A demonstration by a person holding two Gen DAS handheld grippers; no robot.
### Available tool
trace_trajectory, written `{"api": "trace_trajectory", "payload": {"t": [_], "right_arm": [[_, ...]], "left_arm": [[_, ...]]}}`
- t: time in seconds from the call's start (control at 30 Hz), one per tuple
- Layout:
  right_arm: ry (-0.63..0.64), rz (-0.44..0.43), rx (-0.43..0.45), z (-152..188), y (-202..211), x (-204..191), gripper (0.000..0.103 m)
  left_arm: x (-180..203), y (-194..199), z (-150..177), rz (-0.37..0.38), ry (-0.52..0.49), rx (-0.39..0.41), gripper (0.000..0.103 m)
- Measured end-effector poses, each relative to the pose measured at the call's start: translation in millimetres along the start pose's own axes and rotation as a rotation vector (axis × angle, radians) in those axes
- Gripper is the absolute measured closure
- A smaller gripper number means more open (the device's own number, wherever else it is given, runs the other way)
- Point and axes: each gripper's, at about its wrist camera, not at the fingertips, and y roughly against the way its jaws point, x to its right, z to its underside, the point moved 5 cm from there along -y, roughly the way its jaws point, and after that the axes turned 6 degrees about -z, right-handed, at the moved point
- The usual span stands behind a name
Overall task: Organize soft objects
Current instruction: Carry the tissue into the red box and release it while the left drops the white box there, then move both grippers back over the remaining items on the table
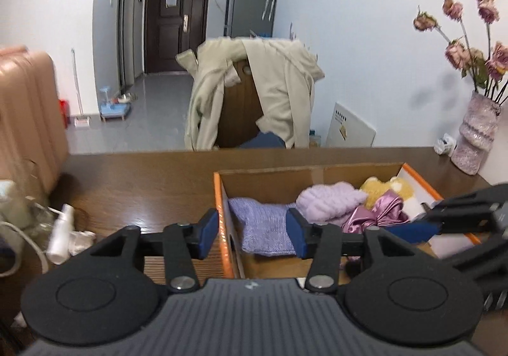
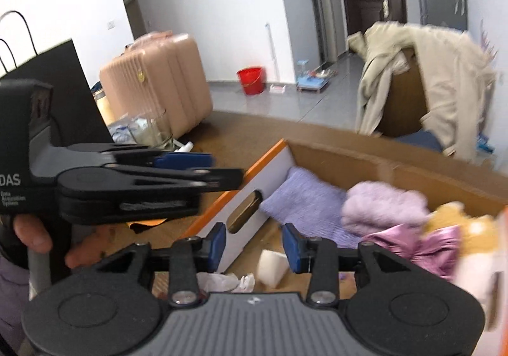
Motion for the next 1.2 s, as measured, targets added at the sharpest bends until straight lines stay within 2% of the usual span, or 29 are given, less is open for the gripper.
{"api": "trace_trajectory", "payload": {"t": [0.2, 0.27, 0.33, 0.5, 0.57, 0.7, 0.83, 0.9, 1.0, 1.07, 1.2], "right_arm": [[0.024, 0.135, 0.096, -4.0, 94.6, -1.3, 0.057], [0.008, 0.175, 0.14, 1.6, 129.5, -4.5, 0.05], [0.013, 0.206, 0.168, 9.9, 153.6, -10.9, 0.048], [0.02, 0.225, 0.211, 32.0, 195.4, -32.2, 0.046], [0.031, 0.235, 0.253, 44.6, 211.3, -42.7, 0.039], [0.031, 0.243, 0.321, 90.2, 234.1, -63.2, 0.037], [0.038, 0.288, 0.339, 150.9, 246.1, -81.4, 0.032], [0.043, 0.305, 0.344, 180.6, 250.7, -90.2, 0.03], [0.044, 0.345, 0.347, 226.4, 255.5, -103.0, 0.027], [0.016, 0.356, 0.354, 250.4, 259.6, -108.6, 0.023], [-0.058, 0.32, 0.345, 274.2, 261.4, -109.3, 0.022]], "left_arm": [[-5.8, 77.2, -3.5, -0.036, -0.03, 0.07, 0.041], [-7.1, 104.3, -1.2, -0.038, -0.029, 0.095, 0.036], [-6.5, 128.4, 3.6, -0.039, -0.026, 0.112, 0.033], [2.0, 180.6, 23.3, -0.031, -0.019, 0.149, 0.031], [5.4, 199.8, 37.8, -0.026, -0.002, 0.177, 0.029], [17.2, 240.4, 85.5, 0.0, 0.013, 0.216, 0.026], [29.7, 267.8, 139.1, 0.009, 0.039, 0.212, 0.025], [32.9, 279.2, 165.2, 0.007, 0.065, 0.217, 0.021], [38.0, 289.2, 200.2, 0.031, 0.077, 0.184, 0.02], [44.2, 289.8, 213.9, 0.033, 0.047, 0.152, 0.02], [52.5, 285.2, 216.0, 0.03, 0.005, 0.148, 0.02]]}}
